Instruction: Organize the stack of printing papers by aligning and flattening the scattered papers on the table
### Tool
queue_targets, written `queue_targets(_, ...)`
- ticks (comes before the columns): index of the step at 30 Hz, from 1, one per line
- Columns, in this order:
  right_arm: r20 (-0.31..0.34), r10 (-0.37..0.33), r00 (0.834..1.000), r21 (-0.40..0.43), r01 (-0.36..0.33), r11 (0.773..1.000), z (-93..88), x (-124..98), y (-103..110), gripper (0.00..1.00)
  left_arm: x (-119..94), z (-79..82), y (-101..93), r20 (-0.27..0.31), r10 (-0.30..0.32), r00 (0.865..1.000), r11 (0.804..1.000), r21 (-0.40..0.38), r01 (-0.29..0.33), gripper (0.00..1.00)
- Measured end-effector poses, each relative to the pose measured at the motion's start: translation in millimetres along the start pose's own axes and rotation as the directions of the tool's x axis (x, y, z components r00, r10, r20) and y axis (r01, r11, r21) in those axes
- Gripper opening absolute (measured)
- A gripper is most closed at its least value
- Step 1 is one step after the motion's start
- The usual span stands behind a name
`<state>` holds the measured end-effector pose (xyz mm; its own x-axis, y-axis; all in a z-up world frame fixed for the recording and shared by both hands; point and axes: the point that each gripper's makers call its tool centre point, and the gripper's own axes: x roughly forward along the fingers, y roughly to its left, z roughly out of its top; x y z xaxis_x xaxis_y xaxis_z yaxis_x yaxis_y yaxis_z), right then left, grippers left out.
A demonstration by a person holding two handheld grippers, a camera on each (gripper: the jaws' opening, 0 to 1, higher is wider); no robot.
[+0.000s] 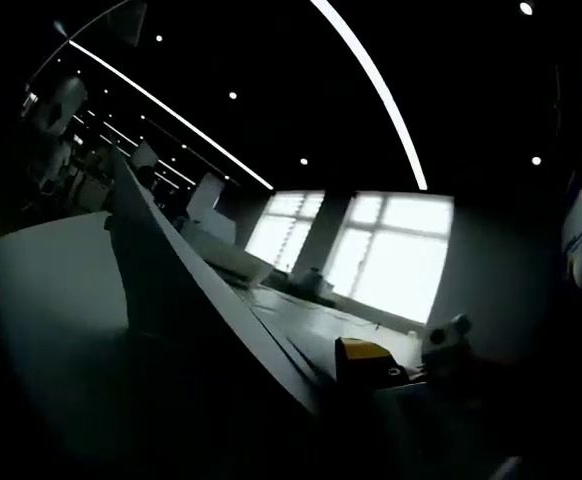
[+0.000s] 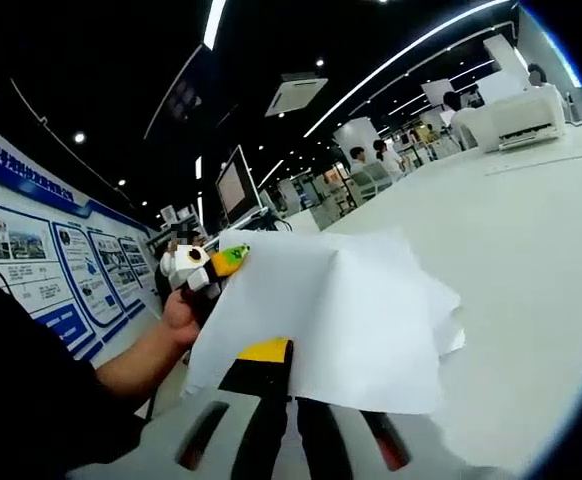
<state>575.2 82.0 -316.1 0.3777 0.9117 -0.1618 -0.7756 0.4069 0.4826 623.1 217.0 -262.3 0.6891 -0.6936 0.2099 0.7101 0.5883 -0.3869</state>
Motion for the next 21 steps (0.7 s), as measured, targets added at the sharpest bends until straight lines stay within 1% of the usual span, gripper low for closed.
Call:
queue_targets(4,-0.016,0.02,1.0,0.006,-0.02,1.0,-3.5,-0.4,4.4,0.0,0.4,-1.9,-2.2,-0.019,-0.005,1.0,1.0,0.018,0.005,0.11)
queue_targets(7,-0.027,0.04,0.999,0.001,-0.04,0.999,-5.8,-2.1,9.2,0.0,0.0,-0.6,-5.7,-0.016,-0.024,1.0,1.0,0.008,0.024,0.08)
queue_targets(8,-0.035,0.044,0.998,-0.001,-0.044,0.999,-7.3,-3.0,10.2,0.02,-0.7,0.5,-6.5,-0.01,-0.032,0.999,0.999,0.003,0.032,0.07)
queue_targets(11,-0.045,0.037,0.998,0.008,-0.036,0.999,-10.0,-9.3,8.3,0.14,-4.3,6.2,-10.6,0.02,-0.054,0.998,0.999,0.002,0.054,0.05)
queue_targets(14,-0.05,0.022,0.998,0.021,-0.021,1.0,-9.0,-20.7,2.1,0.2,-7.8,11.2,-12.1,0.044,-0.064,0.997,0.998,-0.018,0.065,0.05)
queue_targets(17,-0.048,-0.003,0.999,0.033,0.005,0.999,-6.2,-33.4,-7.9,0.23,-9.0,13.2,-14.8,0.046,-0.078,0.996,0.997,-0.021,0.079,0.05)
queue_targets(18,-0.043,-0.011,0.999,0.036,0.012,0.999,-4.7,-36.8,-10.7,0.24,-9.7,14.2,-15.5,0.045,-0.08,0.996,0.997,-0.02,0.081,0.05)
queue_targets(21,-0.007,-0.07,0.998,0.029,0.07,0.997,7.0,-52.5,-28.1,0.25,-10.8,21.6,-20.0,0.055,-0.093,0.994,0.995,-0.022,0.094,0.05)
